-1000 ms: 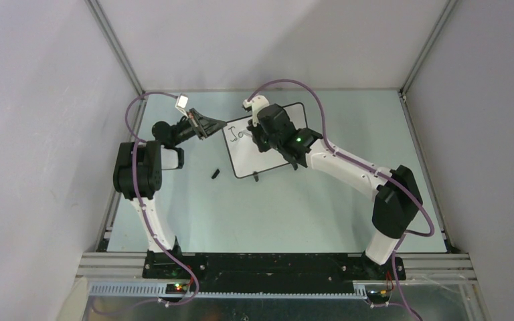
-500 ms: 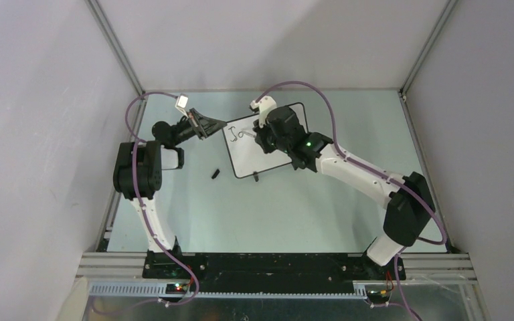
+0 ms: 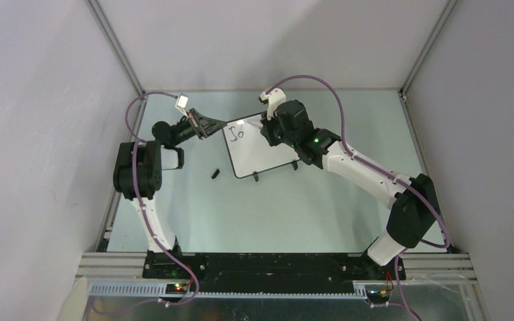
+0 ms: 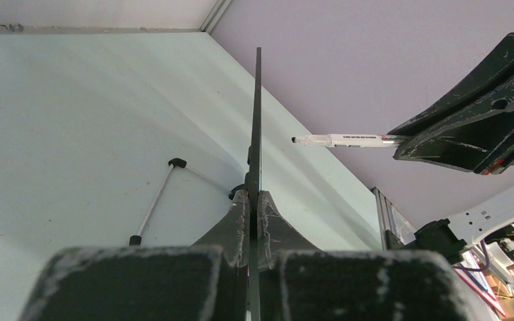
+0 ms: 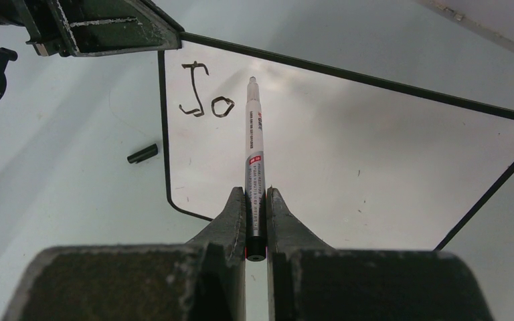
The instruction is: Write a sentence on the whiteboard
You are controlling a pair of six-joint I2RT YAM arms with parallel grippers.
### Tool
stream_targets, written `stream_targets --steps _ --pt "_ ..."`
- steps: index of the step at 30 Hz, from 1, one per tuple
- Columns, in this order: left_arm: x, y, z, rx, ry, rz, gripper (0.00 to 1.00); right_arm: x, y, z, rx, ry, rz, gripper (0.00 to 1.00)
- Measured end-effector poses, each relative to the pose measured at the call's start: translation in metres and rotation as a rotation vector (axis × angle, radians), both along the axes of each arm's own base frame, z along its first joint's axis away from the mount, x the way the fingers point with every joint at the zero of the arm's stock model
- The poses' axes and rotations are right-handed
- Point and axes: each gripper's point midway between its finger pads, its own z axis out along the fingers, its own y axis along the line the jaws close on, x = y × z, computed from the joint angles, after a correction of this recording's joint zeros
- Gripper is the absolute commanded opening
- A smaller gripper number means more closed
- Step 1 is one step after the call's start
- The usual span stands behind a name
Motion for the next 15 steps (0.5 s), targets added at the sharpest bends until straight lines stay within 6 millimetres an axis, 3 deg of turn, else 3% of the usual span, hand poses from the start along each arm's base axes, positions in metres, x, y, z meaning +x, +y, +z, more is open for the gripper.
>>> stream_targets --steps 15 --pt "-0.0002 -0.0001 0.0002 0.0 -0.002 -0.001 0.0 -0.0018 0.0041 -0.002 -0.006 -0.003 0.006 0.0"
